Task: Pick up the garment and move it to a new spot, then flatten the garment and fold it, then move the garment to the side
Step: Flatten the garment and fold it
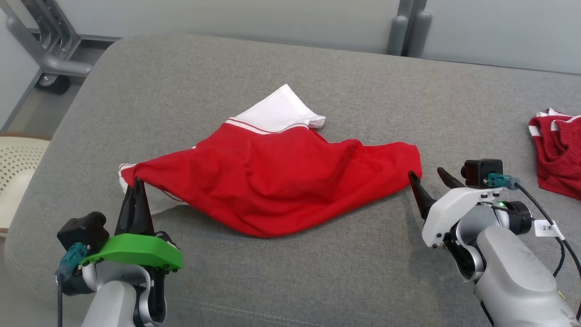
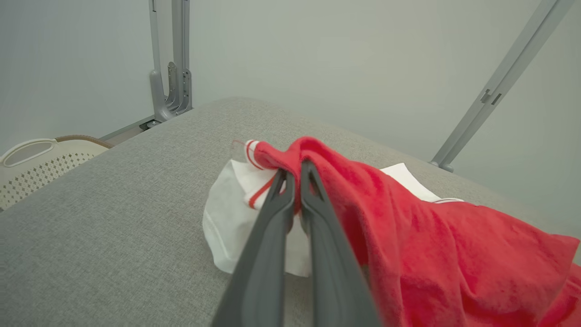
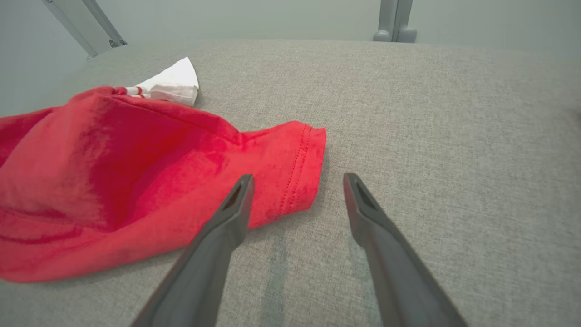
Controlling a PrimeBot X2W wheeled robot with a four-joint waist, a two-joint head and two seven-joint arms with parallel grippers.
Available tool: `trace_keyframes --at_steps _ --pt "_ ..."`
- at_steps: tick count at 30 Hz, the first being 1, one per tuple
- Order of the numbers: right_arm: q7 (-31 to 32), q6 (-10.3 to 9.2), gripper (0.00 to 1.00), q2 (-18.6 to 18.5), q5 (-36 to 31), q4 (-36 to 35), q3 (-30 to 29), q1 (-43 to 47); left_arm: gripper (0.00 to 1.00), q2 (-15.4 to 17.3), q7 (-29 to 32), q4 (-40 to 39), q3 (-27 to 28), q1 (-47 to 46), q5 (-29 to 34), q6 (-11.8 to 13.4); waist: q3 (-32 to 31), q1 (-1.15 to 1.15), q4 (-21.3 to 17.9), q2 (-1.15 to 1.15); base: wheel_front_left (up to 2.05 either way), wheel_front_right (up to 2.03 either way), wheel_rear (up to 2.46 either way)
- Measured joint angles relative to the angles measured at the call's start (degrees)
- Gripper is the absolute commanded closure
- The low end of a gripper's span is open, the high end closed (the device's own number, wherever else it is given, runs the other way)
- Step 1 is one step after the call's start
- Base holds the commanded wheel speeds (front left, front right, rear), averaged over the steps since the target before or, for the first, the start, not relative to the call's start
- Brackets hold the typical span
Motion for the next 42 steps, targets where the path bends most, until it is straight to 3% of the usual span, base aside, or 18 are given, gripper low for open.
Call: trace_keyframes --at_steps 13,15,16,18,31,40,41,42 --pt "3.2 2.48 0.00 0.6 4.4 7.6 -2.3 -6.8 1.00 -0.4 0.0 -3.2 -2.4 -0.1 0.4 0.0 5.6 0.00 4.1 0.00 0.00 0.00 0.00" --pt "3.2 2.97 0.62 0.8 4.4 8.6 -2.3 -7.3 1.00 -0.4 0.0 -3.5 -2.5 -0.1 0.4 0.0 6.0 0.00 4.4 0.00 0.00 0.00 0.00" --pt "3.2 3.14 0.70 0.8 4.5 8.8 -2.2 -7.6 1.00 -0.4 0.0 -3.7 -2.4 -0.1 0.4 0.0 6.2 0.00 4.5 0.00 0.00 0.00 0.00" --pt "3.0 3.98 1.00 1.0 4.5 9.0 -1.6 -8.8 1.00 -0.5 0.0 -4.2 -1.9 -0.1 0.4 0.0 6.3 0.00 4.3 0.00 0.00 0.00 0.00" --pt "-5.5 5.50 1.00 0.5 6.2 5.4 -3.0 -13.0 1.00 -0.5 0.0 -10.5 1.8 -0.1 -1.3 0.0 4.4 0.00 0.3 0.00 0.00 0.00 0.00" --pt "-4.9 5.94 1.00 -0.9 5.8 9.0 -1.0 -11.4 1.00 -0.5 0.0 -11.0 -1.3 0.5 -1.1 0.0 3.3 0.00 -2.2 0.00 0.00 0.00 0.00" --pt "-4.8 5.94 0.88 -1.1 5.8 9.5 -0.7 -11.1 1.00 -0.5 0.0 -11.0 -1.8 0.7 -1.1 0.0 3.4 0.00 -2.1 0.00 0.00 0.00 0.00" --pt "-4.8 5.94 0.69 -1.2 5.7 10.1 -0.5 -10.8 1.00 -0.5 0.0 -11.0 -2.2 0.7 -1.1 0.0 3.5 0.00 -1.9 0.00 0.00 0.00 0.00"
